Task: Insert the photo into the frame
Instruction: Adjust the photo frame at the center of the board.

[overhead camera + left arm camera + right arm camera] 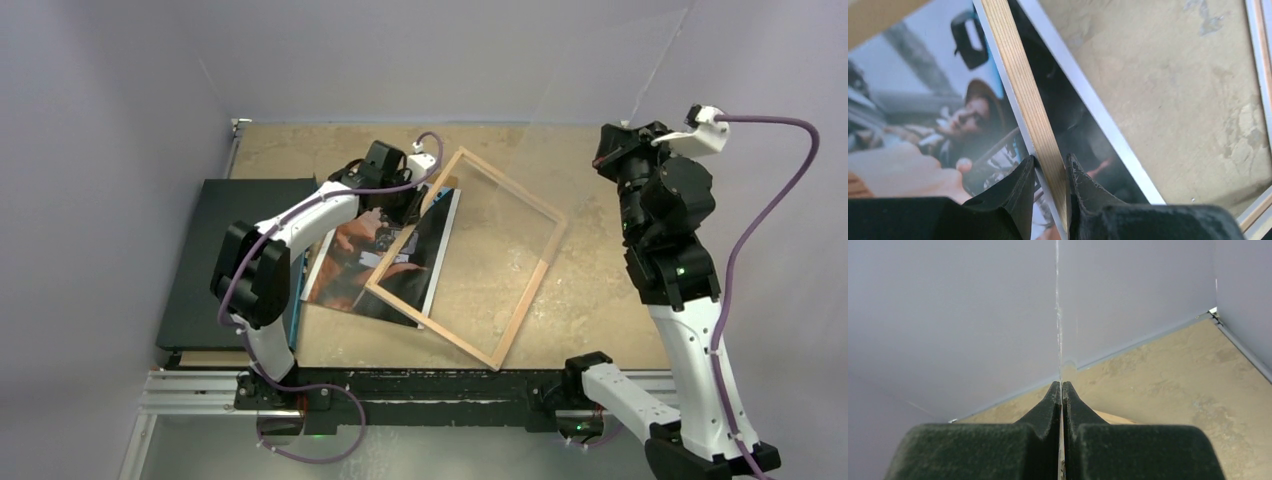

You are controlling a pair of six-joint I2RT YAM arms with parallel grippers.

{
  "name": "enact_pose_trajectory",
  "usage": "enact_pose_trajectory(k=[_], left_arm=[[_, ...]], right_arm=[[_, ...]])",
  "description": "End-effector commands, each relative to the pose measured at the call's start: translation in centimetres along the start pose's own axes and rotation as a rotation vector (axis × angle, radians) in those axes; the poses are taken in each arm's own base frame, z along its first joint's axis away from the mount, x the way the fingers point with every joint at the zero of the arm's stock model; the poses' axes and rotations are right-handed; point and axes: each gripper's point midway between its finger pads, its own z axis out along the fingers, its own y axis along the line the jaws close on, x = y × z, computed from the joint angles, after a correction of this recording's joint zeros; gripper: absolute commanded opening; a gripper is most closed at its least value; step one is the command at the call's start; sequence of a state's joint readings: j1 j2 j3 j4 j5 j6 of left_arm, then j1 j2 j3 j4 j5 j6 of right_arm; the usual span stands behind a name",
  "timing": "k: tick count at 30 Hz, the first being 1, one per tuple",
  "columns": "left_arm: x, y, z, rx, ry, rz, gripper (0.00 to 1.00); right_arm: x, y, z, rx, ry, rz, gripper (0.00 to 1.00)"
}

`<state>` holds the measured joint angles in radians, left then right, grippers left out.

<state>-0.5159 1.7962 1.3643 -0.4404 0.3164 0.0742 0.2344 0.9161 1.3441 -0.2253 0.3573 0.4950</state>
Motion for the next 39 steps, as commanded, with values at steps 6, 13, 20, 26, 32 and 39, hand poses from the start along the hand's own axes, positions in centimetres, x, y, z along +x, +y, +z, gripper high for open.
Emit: enact_pose_trajectory(k=[6, 13, 20, 26, 32, 39], left_arm=[[-6.1, -2.2, -2.4, 0.074, 0.02, 0.307, 0.0], [-7.5, -1.1, -0.2, 0.01, 0.037, 0.494, 0.0], [-6.0, -1.2, 4.4, 0.029, 0.061, 0.557, 0.0], [-5.3, 0.2, 8.4, -0.044, 0.061, 0.514, 0.0], [-6.3, 2.0, 8.9, -0.173, 0.001, 0.417, 0.16], [-9.2, 3.7, 0.8, -0.308, -0.135, 0.049, 0.57]], right_arm=[[-5.4, -0.9, -1.6, 0.072, -0.178, -0.001, 0.0], [-5.8, -1.1, -1.7, 0.089, -0.182, -0.008, 0.0], [-5.0, -1.5, -1.7, 0.097, -0.165, -0.018, 0.0], [-3.2, -1.8, -1.2, 0.092, -0.128, -0.006, 0.0], [-2.4, -2.0, -1.2, 0.094, -0.11, -0.012, 0.0], [-1.7, -2.5, -1.3, 0.101, -0.098, -0.019, 0.0]])
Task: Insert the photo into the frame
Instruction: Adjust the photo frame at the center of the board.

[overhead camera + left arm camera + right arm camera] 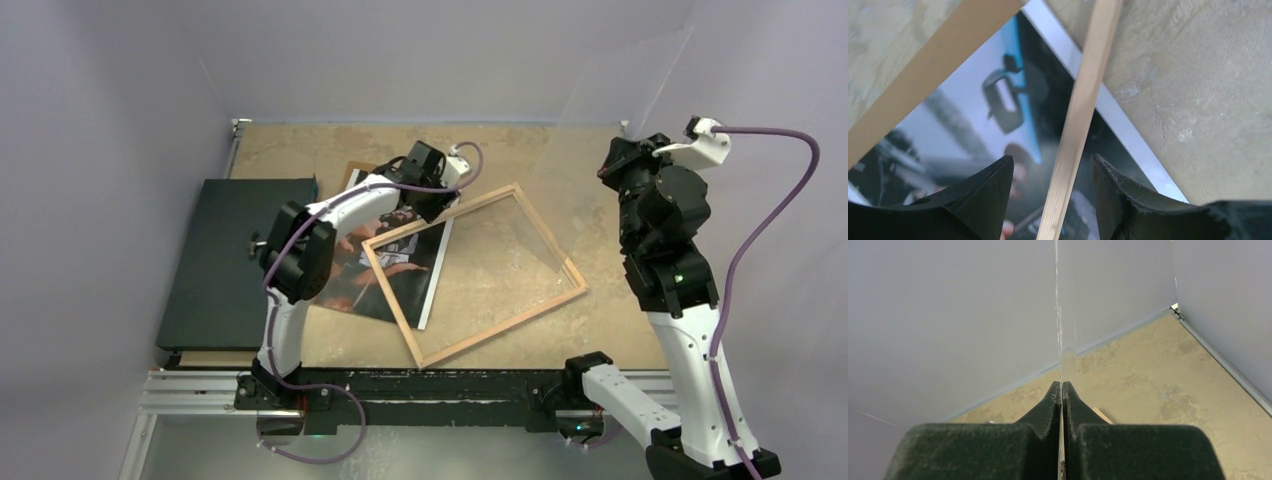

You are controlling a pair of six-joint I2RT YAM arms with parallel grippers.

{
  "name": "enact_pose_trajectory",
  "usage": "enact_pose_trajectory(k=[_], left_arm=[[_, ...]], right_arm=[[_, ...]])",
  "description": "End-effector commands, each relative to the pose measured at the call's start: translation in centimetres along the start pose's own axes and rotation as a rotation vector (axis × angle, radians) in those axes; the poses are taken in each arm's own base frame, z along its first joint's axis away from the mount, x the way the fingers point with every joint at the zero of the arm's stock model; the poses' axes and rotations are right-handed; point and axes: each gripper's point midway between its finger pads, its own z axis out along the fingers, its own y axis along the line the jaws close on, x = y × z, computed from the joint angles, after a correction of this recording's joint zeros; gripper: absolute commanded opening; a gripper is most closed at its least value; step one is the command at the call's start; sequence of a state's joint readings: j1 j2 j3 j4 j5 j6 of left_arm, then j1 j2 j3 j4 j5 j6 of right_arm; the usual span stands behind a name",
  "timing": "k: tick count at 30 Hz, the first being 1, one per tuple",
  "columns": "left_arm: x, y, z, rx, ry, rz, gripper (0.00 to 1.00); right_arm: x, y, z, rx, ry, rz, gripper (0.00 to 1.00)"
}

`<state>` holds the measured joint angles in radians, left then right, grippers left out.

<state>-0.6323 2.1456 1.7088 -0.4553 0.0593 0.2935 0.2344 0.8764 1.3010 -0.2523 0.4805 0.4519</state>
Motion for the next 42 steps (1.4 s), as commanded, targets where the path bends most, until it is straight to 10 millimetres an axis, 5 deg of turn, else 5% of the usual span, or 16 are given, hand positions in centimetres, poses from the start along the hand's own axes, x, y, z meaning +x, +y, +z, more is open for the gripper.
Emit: enact_pose_trajectory(k=[1, 3, 6, 11, 21, 28, 34, 42], left_arm=[[-3.9, 4.8, -9.2, -0.168, -0.159, -0.338, 0.58], [-2.4, 5.4, -11.9, -0.196, -0.148, -0.445, 0.58], [2.5, 4.4, -14.1, -0.196, -0.091, -0.564, 0.59], [10.1, -0.2, -13.9, -0.124, 0.112, -0.683, 0.62], [15.1, -4.4, -11.2, -0.057, 0.232, -0.85, 0.73], [16.2, -5.5, -9.8, -0.021, 0.264, -0.88, 0.82], [16.1, -5.9, -7.7, 0.018, 0.258, -0.896, 0.62], [12.8, -5.7, -8.0, 0.048, 0.198, -0.854, 0.28]], right_arm=[[-1.7, 0.3, -0.4, -0.019, -0.062, 0.038, 0.0], [-1.4, 0.4, -0.4, -0.022, -0.056, 0.04, 0.0], [-1.2, 0.5, -0.2, -0.026, -0.05, 0.045, 0.0], [-0.8, 0.6, -0.1, -0.031, -0.04, 0.061, 0.0], [-0.4, 0.6, -0.3, -0.034, -0.026, 0.069, 0.0], [-0.4, 0.9, 0.0, -0.046, -0.024, 0.076, 0.0], [-0.9, 1.0, -0.1, -0.043, -0.034, 0.071, 0.0], [-1.0, 1.1, 0.2, -0.043, -0.037, 0.068, 0.0]])
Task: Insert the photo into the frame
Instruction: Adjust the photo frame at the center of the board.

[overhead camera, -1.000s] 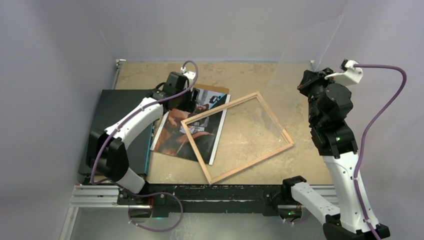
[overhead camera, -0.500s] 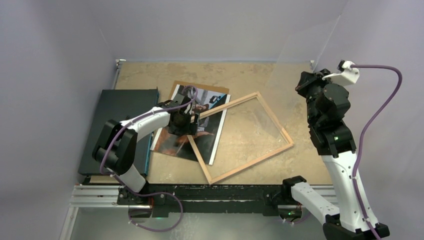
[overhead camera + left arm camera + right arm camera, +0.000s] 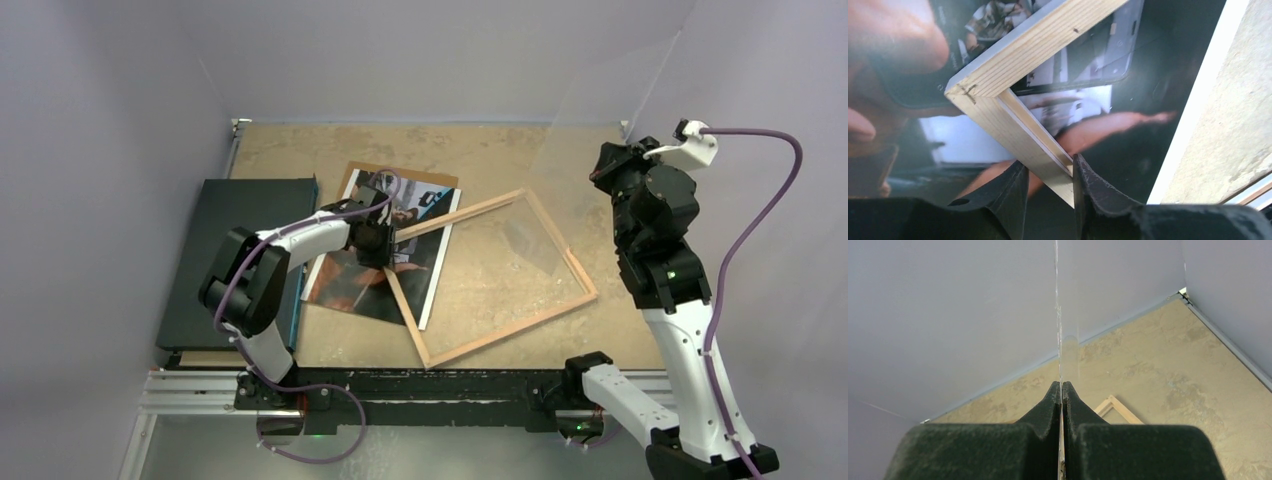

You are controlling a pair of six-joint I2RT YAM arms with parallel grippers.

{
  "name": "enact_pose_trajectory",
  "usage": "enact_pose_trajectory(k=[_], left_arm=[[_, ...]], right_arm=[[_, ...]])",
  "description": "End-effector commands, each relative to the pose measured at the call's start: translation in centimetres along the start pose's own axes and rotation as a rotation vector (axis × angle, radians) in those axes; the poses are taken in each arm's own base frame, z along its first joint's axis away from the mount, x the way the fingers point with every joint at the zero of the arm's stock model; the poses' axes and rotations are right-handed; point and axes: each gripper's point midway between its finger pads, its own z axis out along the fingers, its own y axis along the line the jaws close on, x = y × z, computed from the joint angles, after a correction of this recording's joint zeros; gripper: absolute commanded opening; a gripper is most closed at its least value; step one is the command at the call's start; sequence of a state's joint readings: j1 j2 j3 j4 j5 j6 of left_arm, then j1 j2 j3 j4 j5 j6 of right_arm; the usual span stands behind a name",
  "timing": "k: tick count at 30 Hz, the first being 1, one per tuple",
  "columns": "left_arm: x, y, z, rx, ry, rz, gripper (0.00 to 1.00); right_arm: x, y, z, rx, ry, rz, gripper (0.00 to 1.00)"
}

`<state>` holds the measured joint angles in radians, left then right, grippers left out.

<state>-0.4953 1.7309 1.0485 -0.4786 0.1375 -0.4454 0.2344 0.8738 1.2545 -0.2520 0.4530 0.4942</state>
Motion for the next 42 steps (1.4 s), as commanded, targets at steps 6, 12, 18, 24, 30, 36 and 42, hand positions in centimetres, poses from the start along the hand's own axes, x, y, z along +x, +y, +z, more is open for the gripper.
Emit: enact_pose_trajectory(k=[6, 12, 18, 24, 30, 36, 42], left_arm=[[-4.6, -5.1, -2.1, 0.107, -0.113, 0.103, 0.1], [-9.3, -9.1, -5.5, 0.158, -0.242, 0.181, 0.03], [-13.3, -11.8, -8.2, 0.175, -0.361, 0.256, 0.0], [-19.5, -11.6, -12.9, 0.065, -0.606, 0.33, 0.0], [-23.1, -9.8, -14.6, -0.04, -0.693, 0.403, 0.0], [-25.2, -8.6, -12.9, -0.064, -0.678, 0.464, 0.0], [-26.9, -7.2, -8.1, -0.158, -0.604, 0.581, 0.0]], right_arm=[[-3.4, 1.4, -0.2, -0.036, -0.096, 0.037, 0.0], [-5.0, 1.9, -0.3, -0.045, -0.135, 0.032, 0.0], [-6.3, 2.0, -1.0, -0.052, -0.174, 0.046, 0.0], [-6.9, 2.5, -1.8, -0.097, -0.2, 0.072, 0.0], [-6.6, 3.2, -2.0, -0.135, -0.179, 0.095, 0.0], [-6.1, 3.6, -2.2, -0.159, -0.157, 0.111, 0.0], [-4.9, 3.4, -2.0, -0.159, -0.125, 0.12, 0.0]])
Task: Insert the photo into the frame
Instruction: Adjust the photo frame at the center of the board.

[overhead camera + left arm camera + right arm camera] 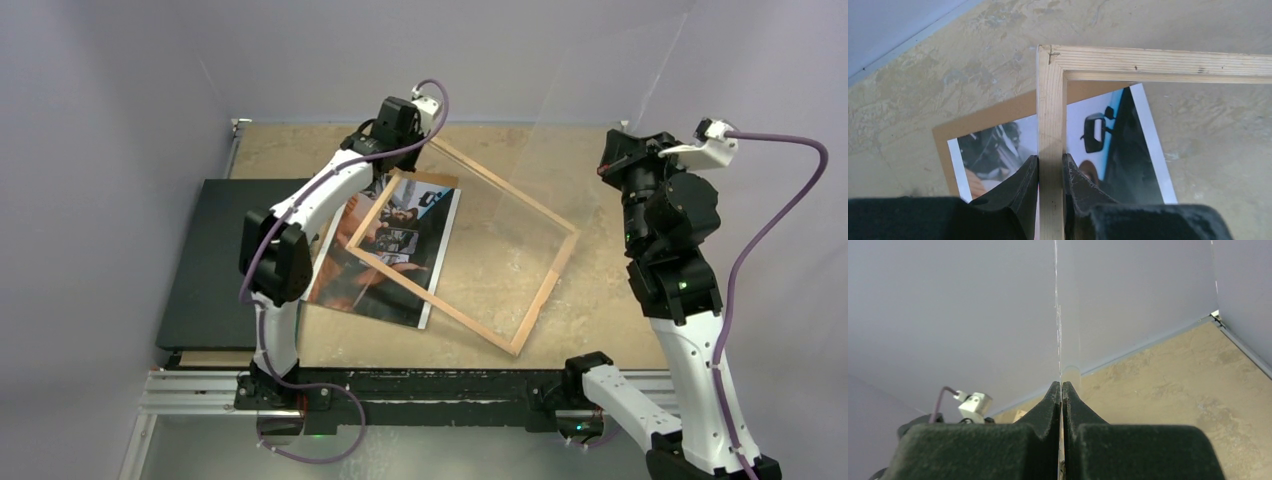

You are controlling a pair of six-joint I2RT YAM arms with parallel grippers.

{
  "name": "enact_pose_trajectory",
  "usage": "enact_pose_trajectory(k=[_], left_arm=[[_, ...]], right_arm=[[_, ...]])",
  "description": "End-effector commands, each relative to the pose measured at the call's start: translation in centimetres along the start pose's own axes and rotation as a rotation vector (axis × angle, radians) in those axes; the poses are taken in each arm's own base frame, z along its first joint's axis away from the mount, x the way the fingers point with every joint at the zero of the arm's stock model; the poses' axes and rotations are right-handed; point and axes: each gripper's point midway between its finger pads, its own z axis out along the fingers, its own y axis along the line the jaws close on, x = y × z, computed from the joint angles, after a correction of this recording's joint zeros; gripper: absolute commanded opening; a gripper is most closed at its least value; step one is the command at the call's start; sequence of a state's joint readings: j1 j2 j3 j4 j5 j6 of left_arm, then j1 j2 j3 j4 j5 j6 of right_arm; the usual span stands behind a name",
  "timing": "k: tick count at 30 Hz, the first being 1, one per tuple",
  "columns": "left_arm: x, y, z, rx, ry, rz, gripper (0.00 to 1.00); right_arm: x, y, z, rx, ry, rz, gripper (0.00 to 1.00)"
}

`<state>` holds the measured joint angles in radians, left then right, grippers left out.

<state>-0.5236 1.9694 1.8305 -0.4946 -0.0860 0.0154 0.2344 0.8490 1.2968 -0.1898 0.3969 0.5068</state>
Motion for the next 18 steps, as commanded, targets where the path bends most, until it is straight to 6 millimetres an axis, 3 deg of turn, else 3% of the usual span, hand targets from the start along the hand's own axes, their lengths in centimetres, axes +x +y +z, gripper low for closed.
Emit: enact_pose_trajectory(k=[1, 7, 13, 16, 18], left_arm=[[-1.3, 0.8, 2.9, -0.032, -0.03, 0.121, 0.0], [0.5, 0.8, 7.5, -0.059, 0.0, 0.193, 0.08], [1.2, 0.9, 9.9, -0.089, -0.008, 0.214, 0.13], [1.7, 0.9, 10.3, -0.095, 0.013, 0.204, 0.29], [1.8, 1.0, 9.9, -0.106, 0.035, 0.171, 0.49]], right_arm=[[-1.3, 1.2, -0.4, -0.054, -0.043, 0.06, 0.0], [0.5, 0.9, -0.4, -0.057, 0.001, 0.078, 0.0], [1.6, 0.8, -0.3, -0.064, 0.03, 0.089, 0.0], [1.9, 0.9, -0.2, -0.069, 0.04, 0.095, 0.0], [2.0, 0.9, -0.2, -0.07, 0.043, 0.096, 0.0]])
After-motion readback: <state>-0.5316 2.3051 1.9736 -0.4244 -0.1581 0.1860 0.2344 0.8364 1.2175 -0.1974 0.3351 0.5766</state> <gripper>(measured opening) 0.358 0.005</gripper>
